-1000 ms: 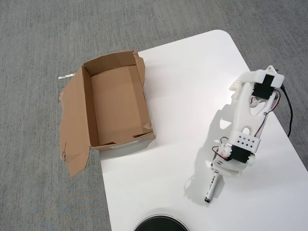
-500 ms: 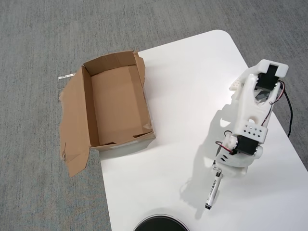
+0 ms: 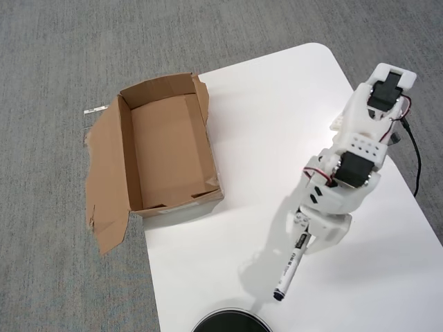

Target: Grasp a pen and put it in the box.

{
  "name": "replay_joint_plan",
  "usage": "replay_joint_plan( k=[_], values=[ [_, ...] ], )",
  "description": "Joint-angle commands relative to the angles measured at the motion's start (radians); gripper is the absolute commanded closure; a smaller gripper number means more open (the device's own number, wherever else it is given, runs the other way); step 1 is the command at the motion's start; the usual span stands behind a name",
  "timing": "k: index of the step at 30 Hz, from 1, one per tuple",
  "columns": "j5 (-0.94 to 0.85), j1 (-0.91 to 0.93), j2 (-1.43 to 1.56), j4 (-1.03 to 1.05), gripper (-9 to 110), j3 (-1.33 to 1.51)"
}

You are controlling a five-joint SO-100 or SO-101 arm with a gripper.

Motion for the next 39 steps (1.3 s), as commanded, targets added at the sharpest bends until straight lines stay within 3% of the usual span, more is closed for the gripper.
replay_joint_plan(
  k=[1, 7, 18, 28, 39],
  values=[
    [-0.071, 0.079, 0.066, -0.009, 101, -0.12],
    [-0.216, 0.237, 0.057, -0.009, 101, -0.286],
    [-0.223, 0.501, 0.055, -0.02, 101, -0.355],
    [-0.223, 0.654, 0.009, -0.258, 101, -0.355],
    [-0.209, 0.755, -0.152, -0.364, 101, -0.377]
  ],
)
